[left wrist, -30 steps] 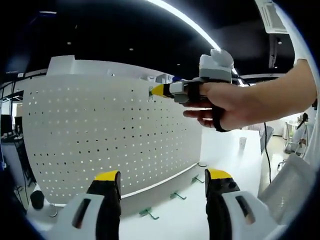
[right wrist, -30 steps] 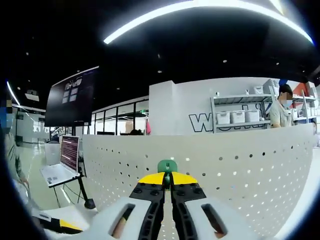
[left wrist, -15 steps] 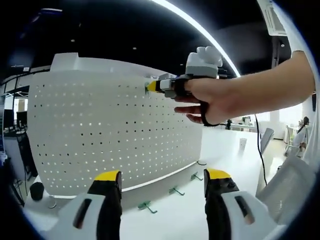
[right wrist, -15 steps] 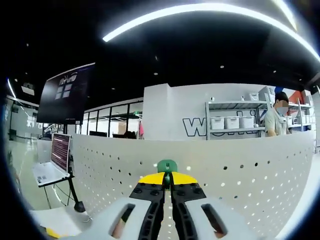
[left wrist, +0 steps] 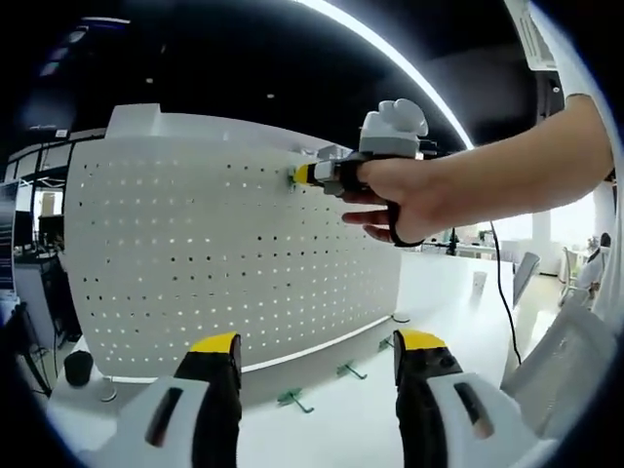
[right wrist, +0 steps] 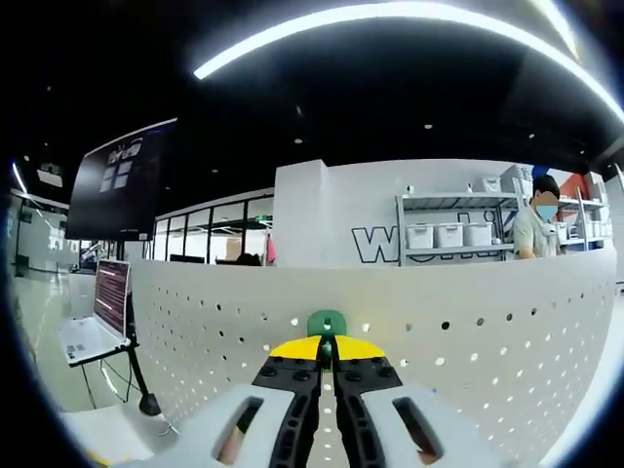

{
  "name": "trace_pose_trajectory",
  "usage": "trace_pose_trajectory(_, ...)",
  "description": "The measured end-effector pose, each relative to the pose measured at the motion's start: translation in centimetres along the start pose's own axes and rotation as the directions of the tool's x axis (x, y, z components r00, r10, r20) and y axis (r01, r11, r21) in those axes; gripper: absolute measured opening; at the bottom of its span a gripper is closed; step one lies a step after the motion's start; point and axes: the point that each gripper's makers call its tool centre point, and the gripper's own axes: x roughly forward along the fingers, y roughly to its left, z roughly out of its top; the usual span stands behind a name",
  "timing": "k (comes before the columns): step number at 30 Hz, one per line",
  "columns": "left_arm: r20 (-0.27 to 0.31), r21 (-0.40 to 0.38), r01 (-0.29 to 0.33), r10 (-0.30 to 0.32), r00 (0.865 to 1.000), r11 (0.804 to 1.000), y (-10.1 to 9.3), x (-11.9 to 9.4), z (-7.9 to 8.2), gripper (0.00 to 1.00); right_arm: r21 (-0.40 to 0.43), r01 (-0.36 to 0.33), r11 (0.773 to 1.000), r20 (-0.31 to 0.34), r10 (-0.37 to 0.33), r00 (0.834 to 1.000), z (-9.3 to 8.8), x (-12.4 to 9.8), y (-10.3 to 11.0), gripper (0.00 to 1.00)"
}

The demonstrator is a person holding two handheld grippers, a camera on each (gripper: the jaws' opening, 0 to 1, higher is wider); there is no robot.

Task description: Insert the hook assembly into the mounting plate slot until the hook locks in place.

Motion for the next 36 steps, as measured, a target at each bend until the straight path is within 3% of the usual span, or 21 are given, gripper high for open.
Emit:
trace_pose_trajectory(7, 0.008, -0.014, -0.013, 0.013, 1.000, 1.000, 0.37, -0.19, 0.13, 0.63, 0.013, 0.022, 1.000, -0.014, -0.021, 1.000, -0.27, 0.38, -0.06, 0.01)
trace_pose_trajectory(21, 0.009, -0.008, 0.000, 0.000, 1.000, 1.000, -0.05, -0.17, 0.01, 0.61, 0.067, 0.151, 0.986, -0.047, -0.149, 0.988, -0.34, 0.65, -0.15, 0.02)
trace_pose_trajectory(31, 0.004, -0.014, -0.003, 0.003, 1.000, 1.000, 0.11, -0.19, -0.08, 0.61, 0.076, 0.152, 0.985, -0.048, -0.149, 0.988, -0.43, 0.52, -0.27, 0.02)
trace_pose_trajectory(36, -0.001, -0.013, -0.005, 0.005, 1.000, 1.000, 0.15, -0.15, -0.20, 0.61, 0.105, 0.115, 0.988, -0.060, -0.109, 0.992, -0.68, 0.08, 0.31, 0.12)
